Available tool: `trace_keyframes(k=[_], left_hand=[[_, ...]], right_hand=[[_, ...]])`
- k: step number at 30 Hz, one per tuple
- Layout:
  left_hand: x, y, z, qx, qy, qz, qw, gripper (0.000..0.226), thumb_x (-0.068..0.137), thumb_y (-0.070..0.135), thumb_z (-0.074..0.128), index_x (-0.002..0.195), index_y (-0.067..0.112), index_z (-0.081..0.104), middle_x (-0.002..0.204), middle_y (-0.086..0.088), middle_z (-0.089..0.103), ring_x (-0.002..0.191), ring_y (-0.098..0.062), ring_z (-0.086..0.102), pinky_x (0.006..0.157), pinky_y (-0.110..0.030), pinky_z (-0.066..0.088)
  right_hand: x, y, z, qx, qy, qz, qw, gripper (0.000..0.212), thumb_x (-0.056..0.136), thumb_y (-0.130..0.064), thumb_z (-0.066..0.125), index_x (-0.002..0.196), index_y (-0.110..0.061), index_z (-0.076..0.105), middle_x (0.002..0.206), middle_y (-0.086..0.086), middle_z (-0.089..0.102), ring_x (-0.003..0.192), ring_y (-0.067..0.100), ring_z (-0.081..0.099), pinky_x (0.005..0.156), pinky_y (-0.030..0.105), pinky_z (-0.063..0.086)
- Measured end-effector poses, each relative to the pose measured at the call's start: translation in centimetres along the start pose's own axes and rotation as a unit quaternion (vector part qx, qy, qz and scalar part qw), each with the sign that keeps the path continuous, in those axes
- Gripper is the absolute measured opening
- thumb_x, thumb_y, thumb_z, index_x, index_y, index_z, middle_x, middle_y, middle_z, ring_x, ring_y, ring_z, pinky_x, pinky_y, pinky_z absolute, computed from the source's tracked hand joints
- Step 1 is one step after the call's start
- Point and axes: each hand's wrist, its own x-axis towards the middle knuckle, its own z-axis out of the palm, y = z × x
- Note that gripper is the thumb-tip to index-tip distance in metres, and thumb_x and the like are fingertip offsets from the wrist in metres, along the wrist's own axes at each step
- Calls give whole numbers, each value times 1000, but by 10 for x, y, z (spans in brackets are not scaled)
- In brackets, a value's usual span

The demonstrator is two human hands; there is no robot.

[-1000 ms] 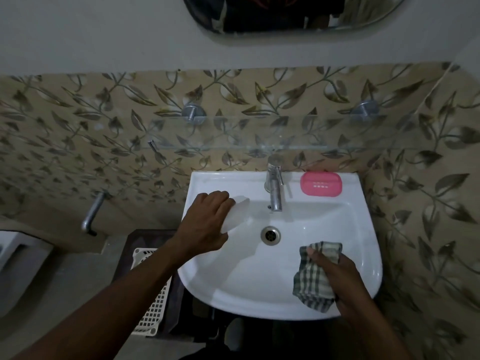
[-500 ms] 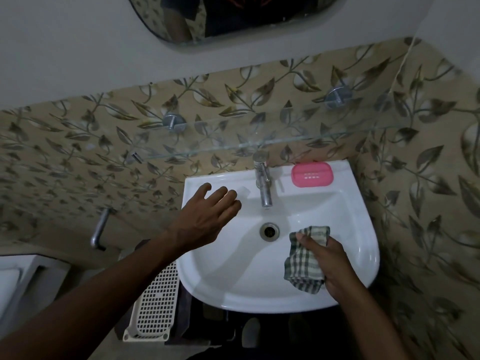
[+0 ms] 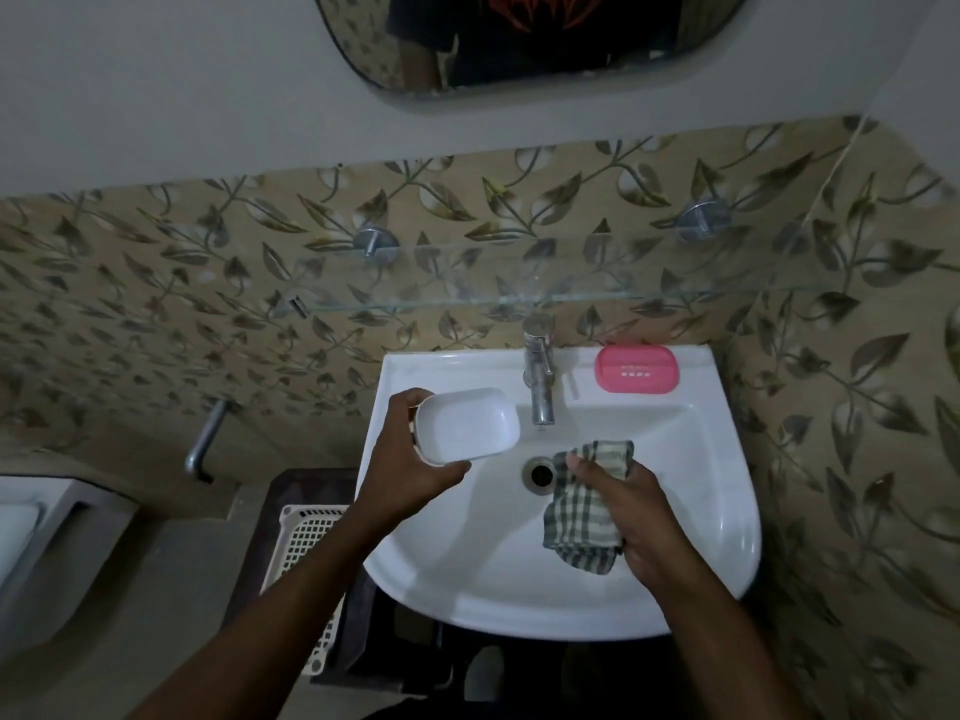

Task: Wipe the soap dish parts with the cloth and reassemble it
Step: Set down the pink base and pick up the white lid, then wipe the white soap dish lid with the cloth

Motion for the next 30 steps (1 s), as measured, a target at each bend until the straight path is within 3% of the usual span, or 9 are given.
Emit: trace_keyframes(k=[5, 8, 12, 14, 16, 20, 22, 25, 30], left_hand=[[-13, -4, -1, -98, 24, -18, 995, 77, 55, 35, 83, 120, 37, 42, 125, 22, 44, 117, -5, 49, 87, -26, 50], [-16, 0, -3, -134, 27, -8, 991, 77, 57, 32, 85, 121, 39, 41, 129, 16, 45, 119, -4, 49, 88, -20, 50], [-13, 4, -8, -190, 19, -9, 982, 82, 63, 18, 86, 130, 30, 40, 132, 17, 45, 122, -2, 49, 90, -21, 50], [-9, 7, -11, -254, 3, -14, 967, 85, 64, 26, 87, 135, 32, 40, 136, 12, 47, 124, -9, 51, 91, -28, 53], [-2, 13, -12, -365, 14, -40, 930, 78, 70, 46, 82, 137, 34, 43, 141, -2, 50, 126, -20, 54, 95, -39, 53], [15, 23, -11, -659, 62, -125, 739, 63, 95, 57, 44, 141, 14, 46, 149, -23, 40, 137, -42, 40, 110, -57, 36], [20, 33, -8, -719, 62, -130, 680, 62, 94, 60, 43, 133, 13, 52, 144, -25, 46, 136, -42, 41, 113, -59, 31], [25, 51, -1, -753, 82, -110, 644, 68, 89, 66, 47, 129, 12, 54, 136, -21, 56, 129, -40, 50, 110, -60, 34], [36, 61, -2, -744, 78, -104, 655, 84, 74, 81, 51, 114, 8, 60, 106, -18, 65, 104, -37, 60, 108, -58, 37]], right_hand=[[14, -23, 33, -67, -15, -13, 998, 43, 72, -44, 82, 99, -12, 73, 93, 13, 76, 85, 33, 74, 82, 55, 58], [18, -37, 58, -119, -39, -24, 992, 58, 60, -62, 82, 98, -19, 71, 93, 7, 77, 86, 29, 74, 85, 51, 58], [19, -53, 85, -151, -76, -28, 985, 62, 57, -60, 82, 104, -21, 68, 100, 6, 75, 91, 27, 72, 90, 50, 56], [20, -57, 95, -151, -79, -36, 985, 63, 60, -57, 83, 108, -20, 67, 104, 5, 74, 93, 26, 72, 91, 50, 56], [20, -59, 104, -144, -73, -50, 986, 60, 63, -53, 83, 111, -19, 67, 106, 4, 74, 96, 24, 71, 93, 48, 55], [21, -64, 119, -161, -51, -93, 981, 39, 70, -47, 81, 97, -20, 72, 96, -2, 76, 90, 19, 72, 88, 44, 57], [17, -67, 125, -188, -32, -127, 973, 27, 77, -45, 77, 82, -19, 69, 84, -4, 73, 81, 17, 69, 77, 35, 57], [6, -67, 135, -265, 2, -187, 946, 20, 84, -44, 72, 86, -25, 66, 84, -10, 67, 83, 12, 64, 75, 27, 49], [-16, -69, 137, -355, -2, -203, 913, 37, 85, -54, 64, 95, -18, 65, 83, -9, 64, 76, 3, 58, 65, 17, 42]])
